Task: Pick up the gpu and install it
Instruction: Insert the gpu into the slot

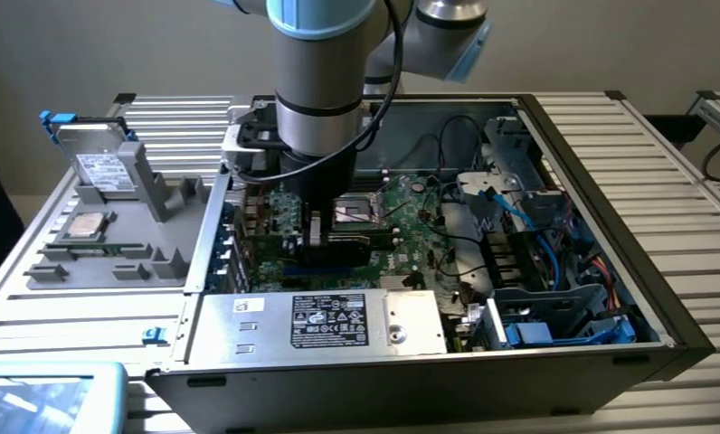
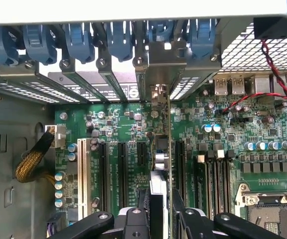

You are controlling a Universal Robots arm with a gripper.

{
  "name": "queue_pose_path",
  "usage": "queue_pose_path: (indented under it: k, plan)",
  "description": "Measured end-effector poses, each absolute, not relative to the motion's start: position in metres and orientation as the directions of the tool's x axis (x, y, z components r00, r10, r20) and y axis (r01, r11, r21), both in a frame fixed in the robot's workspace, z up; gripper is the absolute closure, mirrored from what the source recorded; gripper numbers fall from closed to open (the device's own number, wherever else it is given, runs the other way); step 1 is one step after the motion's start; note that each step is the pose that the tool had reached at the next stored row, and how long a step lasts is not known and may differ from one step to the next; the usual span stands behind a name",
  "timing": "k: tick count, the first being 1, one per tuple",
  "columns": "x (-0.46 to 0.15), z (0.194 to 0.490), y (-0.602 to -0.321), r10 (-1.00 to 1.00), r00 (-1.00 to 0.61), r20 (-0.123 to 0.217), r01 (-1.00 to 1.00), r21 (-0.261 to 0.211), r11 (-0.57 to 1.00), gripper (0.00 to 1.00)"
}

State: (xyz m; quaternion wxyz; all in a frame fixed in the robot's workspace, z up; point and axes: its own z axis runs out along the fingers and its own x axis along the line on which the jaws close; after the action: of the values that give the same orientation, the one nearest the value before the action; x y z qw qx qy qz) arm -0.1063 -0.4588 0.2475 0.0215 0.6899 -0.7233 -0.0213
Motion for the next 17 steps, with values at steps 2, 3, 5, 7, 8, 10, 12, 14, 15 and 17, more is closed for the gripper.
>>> queue_pose_path:
  k: [2,3,5,7,8,10,12,14,15,17]
  plan:
    - [-0.1063,0.2471,-0.4587,-0.999,-0.047,0.002,-0.997,0.06,0.047,0.72]
    - [-0.1064,0.2469,-0.4587,-0.999,-0.047,0.002,-0.997,0.06,0.047,0.72]
    - [-0.1065,0.2462,-0.4586,-0.999,-0.047,0.001,-0.997,0.06,0.047,0.72]
    - [-0.1065,0.2462,-0.4587,-0.999,-0.047,0.002,-0.997,0.06,0.047,0.72]
    - [-0.1065,0.2462,-0.4587,-0.999,-0.047,0.001,-0.997,0.06,0.047,0.72]
    - [-0.1066,0.2462,-0.4587,-0.999,-0.047,0.002,-0.997,0.06,0.047,0.72]
    - [-0.1066,0.2462,-0.4586,-0.999,-0.047,0.002,-0.997,0.06,0.047,0.72]
    - [-0.107,0.246,-0.4576,-0.999,-0.047,0.002,-0.997,0.06,0.047,0.72]
    - [-0.1072,0.246,-0.4574,-0.999,-0.047,0.002,-0.997,0.06,0.047,0.72]
    - [-0.1072,0.246,-0.4574,-0.999,-0.047,0.002,-0.997,0.06,0.047,0.72]
